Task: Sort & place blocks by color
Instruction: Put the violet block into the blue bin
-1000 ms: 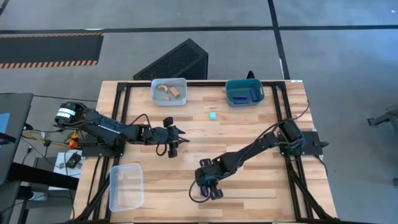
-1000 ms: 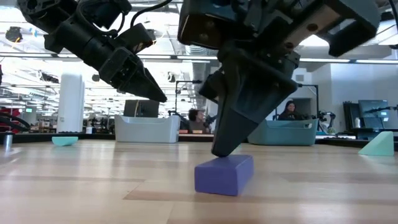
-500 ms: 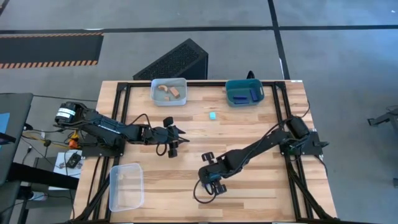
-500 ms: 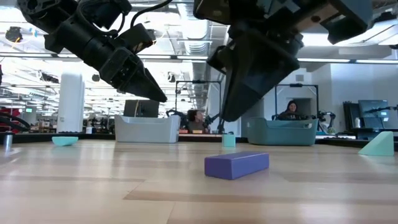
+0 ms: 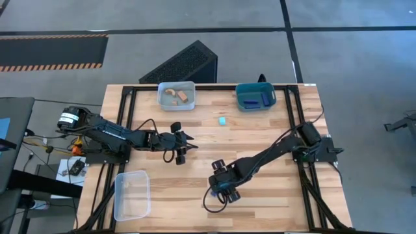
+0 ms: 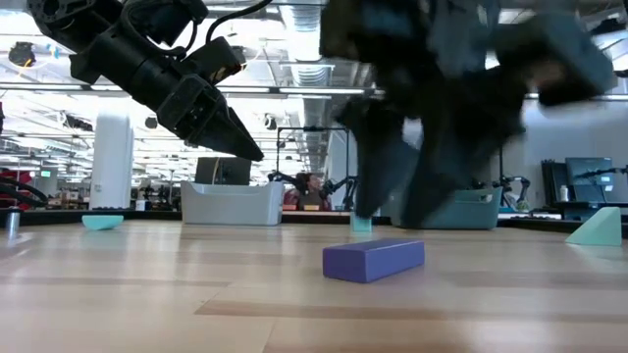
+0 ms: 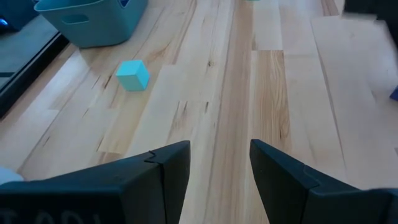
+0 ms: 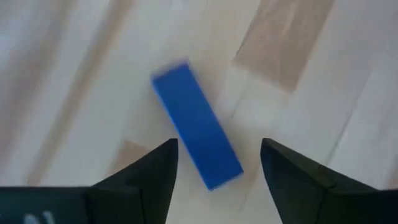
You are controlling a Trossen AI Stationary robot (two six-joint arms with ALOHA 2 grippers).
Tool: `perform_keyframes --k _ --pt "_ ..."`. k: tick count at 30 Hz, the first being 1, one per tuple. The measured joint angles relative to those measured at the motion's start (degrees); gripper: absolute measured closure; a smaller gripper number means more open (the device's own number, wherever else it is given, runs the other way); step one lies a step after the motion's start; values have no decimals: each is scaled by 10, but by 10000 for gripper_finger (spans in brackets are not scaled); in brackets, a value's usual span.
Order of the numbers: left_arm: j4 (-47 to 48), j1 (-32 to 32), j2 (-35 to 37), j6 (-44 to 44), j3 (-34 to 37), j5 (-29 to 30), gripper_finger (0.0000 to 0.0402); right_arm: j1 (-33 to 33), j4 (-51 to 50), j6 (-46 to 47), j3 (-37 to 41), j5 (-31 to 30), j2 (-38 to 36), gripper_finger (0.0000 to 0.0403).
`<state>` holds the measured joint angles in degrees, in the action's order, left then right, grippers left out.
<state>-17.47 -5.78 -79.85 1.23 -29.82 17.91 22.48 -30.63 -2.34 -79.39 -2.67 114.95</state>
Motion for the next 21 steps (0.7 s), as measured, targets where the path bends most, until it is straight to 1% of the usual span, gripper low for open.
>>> perform_keyframes --k 5,10,13,17,19,21 --pt "-1 0 0 1 0 1 244 2 13 -13 12 7 17 157" --pt "-4 0 0 1 0 5 244 3 22 -10 13 12 26 186" --pt "-2 0 0 1 0 6 244 3 24 12 13 10 26 220" --pt "-3 0 0 4 0 14 244 -6 13 78 13 0 24 289" --pt "-9 -1 0 23 0 42 244 -13 5 100 13 -1 23 319" --pt "-15 0 0 45 0 75 244 -18 -9 103 12 -5 22 322"
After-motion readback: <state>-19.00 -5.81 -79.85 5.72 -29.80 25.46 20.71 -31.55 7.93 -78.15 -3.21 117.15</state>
